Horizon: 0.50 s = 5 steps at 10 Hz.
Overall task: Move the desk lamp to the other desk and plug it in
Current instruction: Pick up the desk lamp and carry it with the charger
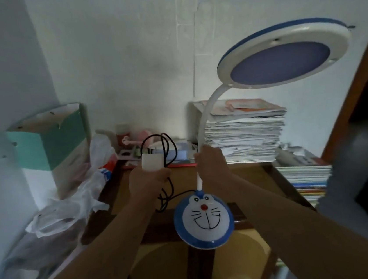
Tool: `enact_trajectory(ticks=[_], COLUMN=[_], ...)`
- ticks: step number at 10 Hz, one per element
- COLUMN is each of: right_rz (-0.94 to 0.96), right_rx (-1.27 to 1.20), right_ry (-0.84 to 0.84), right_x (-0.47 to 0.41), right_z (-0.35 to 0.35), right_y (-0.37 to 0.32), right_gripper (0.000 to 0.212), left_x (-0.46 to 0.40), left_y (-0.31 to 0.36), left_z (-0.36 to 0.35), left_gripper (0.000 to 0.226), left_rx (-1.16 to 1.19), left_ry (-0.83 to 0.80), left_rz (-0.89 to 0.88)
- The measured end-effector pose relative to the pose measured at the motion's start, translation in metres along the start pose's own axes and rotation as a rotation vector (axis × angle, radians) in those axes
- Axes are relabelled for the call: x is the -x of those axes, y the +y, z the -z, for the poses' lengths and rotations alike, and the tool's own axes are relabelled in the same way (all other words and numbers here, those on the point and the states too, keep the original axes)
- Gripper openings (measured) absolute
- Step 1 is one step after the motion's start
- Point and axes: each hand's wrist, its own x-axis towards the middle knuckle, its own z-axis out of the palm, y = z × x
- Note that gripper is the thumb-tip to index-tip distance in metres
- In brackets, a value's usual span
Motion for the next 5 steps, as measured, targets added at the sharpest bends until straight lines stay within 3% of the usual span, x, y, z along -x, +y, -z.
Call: enact_trajectory(ticks=[1, 5], right_rz=[-0.036, -0.231], right_rx=[0.1, 0.174], right_ry=[-0.007, 0.215], right_x=[0.016, 0.083], right_z=[0.031, 0.13], right_y=[0.025, 0.137], right_gripper=[0.027, 0.022], left_x=[0.018, 0.123], left_y=[0.003, 0.016], left_z=[-0.029, -0.148], left_gripper=[0.024, 0.035], left_rx=[0.021, 0.077], left_ry=[-0.076, -0.403], left_rz=[0.009, 0.018])
